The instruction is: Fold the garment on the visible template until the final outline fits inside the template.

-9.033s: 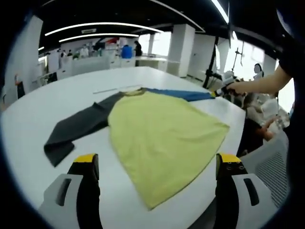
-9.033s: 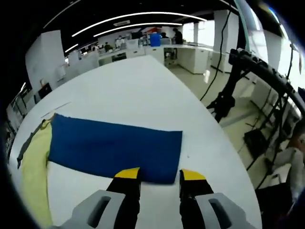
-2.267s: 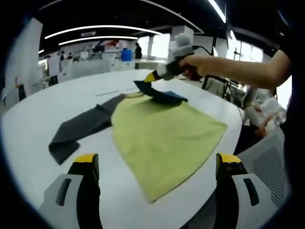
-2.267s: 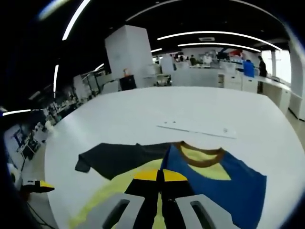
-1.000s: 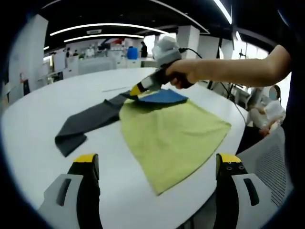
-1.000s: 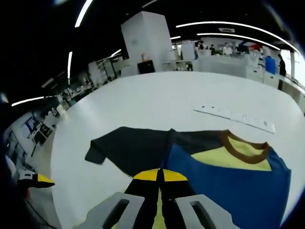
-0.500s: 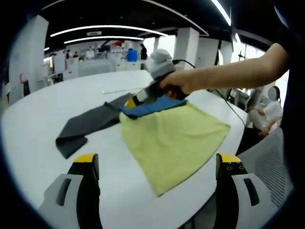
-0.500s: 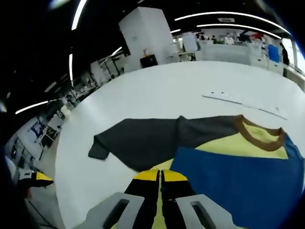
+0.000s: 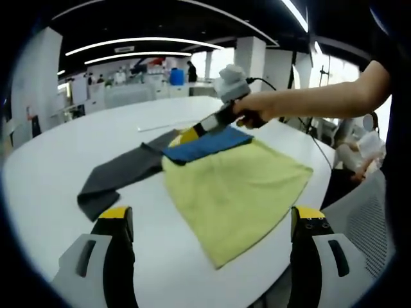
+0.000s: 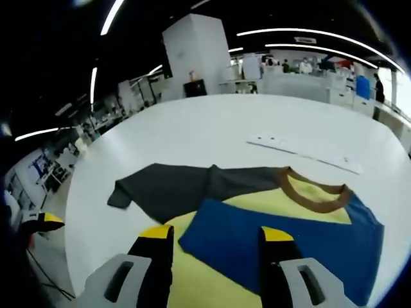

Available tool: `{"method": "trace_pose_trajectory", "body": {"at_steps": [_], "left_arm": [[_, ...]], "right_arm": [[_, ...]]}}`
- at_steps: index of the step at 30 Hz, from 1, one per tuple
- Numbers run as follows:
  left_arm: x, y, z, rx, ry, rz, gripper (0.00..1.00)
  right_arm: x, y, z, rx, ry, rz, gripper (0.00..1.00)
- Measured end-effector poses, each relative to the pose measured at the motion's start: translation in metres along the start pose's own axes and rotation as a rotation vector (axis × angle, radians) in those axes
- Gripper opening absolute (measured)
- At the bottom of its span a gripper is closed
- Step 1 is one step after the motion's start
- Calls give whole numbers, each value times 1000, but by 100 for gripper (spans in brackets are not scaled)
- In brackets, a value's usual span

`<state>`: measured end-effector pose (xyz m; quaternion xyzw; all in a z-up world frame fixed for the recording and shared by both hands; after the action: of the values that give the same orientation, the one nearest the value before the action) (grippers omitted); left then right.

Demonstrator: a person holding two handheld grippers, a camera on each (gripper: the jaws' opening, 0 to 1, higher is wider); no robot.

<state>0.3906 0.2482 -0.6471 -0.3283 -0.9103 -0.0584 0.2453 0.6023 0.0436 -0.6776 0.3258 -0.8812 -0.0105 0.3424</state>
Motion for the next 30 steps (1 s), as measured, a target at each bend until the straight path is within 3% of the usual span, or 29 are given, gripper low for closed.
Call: {"method": "trace_pose_trajectory", "body": {"at_steps": [6,13,30], "left_arm": [[-2,-2,-2,-9,2,6,99],[-5,-4,-5,-11,-2,11,99],[-9,-7,-5,-12,3,27,99]], "right_arm": [[22,-17,3,-16,-13,1,67],[50,-38,13,-34,-14,10,70],[112,-90,51,-77,-13,119,45]]}}
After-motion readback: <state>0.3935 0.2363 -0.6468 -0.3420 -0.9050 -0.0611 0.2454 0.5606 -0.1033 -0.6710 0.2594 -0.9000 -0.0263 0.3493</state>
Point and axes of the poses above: the point that each gripper's makers call its tool centre point, and the gripper's own axes: x roughly backward along the fingers, y roughly to its left, z roughly out of its underside, the point moved 7 cm from there along x, roughly backward along the fingers, and after that the axes turned 3 degrees about -z, right-handed, at the moved point
